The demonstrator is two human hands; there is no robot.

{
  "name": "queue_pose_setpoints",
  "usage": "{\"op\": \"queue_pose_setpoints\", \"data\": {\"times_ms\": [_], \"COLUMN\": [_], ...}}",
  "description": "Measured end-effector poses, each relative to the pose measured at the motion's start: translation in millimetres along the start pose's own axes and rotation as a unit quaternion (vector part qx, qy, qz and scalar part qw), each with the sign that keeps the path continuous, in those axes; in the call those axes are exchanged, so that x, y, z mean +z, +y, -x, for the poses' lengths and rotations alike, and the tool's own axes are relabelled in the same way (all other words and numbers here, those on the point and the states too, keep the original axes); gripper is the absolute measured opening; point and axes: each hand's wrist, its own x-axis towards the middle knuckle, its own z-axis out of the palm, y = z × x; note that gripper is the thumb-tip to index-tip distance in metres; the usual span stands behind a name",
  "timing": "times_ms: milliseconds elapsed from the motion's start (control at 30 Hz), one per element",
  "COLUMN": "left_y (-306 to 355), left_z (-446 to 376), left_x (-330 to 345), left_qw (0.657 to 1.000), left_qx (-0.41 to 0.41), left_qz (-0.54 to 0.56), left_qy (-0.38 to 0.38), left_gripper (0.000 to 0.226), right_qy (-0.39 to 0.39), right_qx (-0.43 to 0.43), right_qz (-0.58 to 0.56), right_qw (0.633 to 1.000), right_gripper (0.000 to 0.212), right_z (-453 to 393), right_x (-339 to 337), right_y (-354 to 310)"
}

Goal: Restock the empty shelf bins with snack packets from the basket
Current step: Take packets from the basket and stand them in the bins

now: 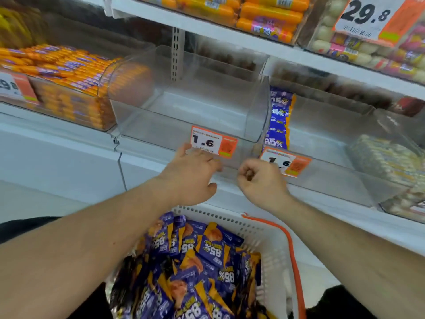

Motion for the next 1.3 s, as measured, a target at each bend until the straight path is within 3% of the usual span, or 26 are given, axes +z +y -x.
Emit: {"op": "queue_pose_setpoints", "data": {"times_ms": [133,200,300,367,500,567,667,867,933,1000,1067,1133,1200,1300], "left_y": [-12,-16,-20,-19,-15,-17,-18,-17,-15,-13,-12,-11,-7,2], "left_z": [2,1,-1,-3,-5,-4,-3,1,4,7,10,11,12,11], "left_x": [9,15,25,26,24,24,21,14,10,5,5,9,16,24], "left_qw": [0.976,0.954,0.935,0.933,0.934,0.93,0.925,0.921,0.914,0.907,0.904,0.912,0.929,0.953], "left_qx": [-0.027,-0.02,-0.003,-0.004,0.009,0.004,-0.006,-0.02,-0.034,-0.056,-0.064,-0.063,-0.062,-0.085], "left_qz": [0.023,0.034,0.064,0.079,0.086,0.09,0.096,0.075,0.072,0.078,0.099,0.13,0.172,0.254], "left_qy": [-0.214,-0.296,-0.349,-0.352,-0.347,-0.357,-0.367,-0.382,-0.399,-0.41,-0.411,-0.384,-0.32,-0.145], "left_gripper": [0.045,0.04,0.017,0.017,0.018,0.021,0.023,0.026,0.043,0.075,0.097,0.105,0.099,0.047], "right_qy": [-0.259,-0.337,-0.411,-0.415,-0.348,-0.321,-0.32,-0.279,-0.235,-0.171,-0.127,-0.122,-0.119,-0.111], "right_qx": [0.048,0.057,0.062,0.097,0.174,0.172,0.123,0.118,0.191,0.316,0.433,0.483,0.501,0.497], "right_qz": [0.128,0.19,0.242,0.252,0.245,0.254,0.281,0.265,0.198,-0.004,-0.248,-0.375,-0.448,-0.497], "right_qw": [0.956,0.92,0.877,0.869,0.888,0.896,0.897,0.915,0.932,0.933,0.857,0.782,0.731,0.703], "right_gripper": [0.018,0.013,0.017,0.03,0.072,0.059,0.011,0.018,0.027,0.026,0.015,0.013,0.024,0.031], "right_z": [22,35,53,64,88,92,86,46,31,19,13,12,12,12], "right_x": [59,86,121,141,176,183,172,105,78,53,30,8,-8,-22], "right_y": [32,45,57,61,70,67,55,25,12,2,-11,-19,-23,-26]}}
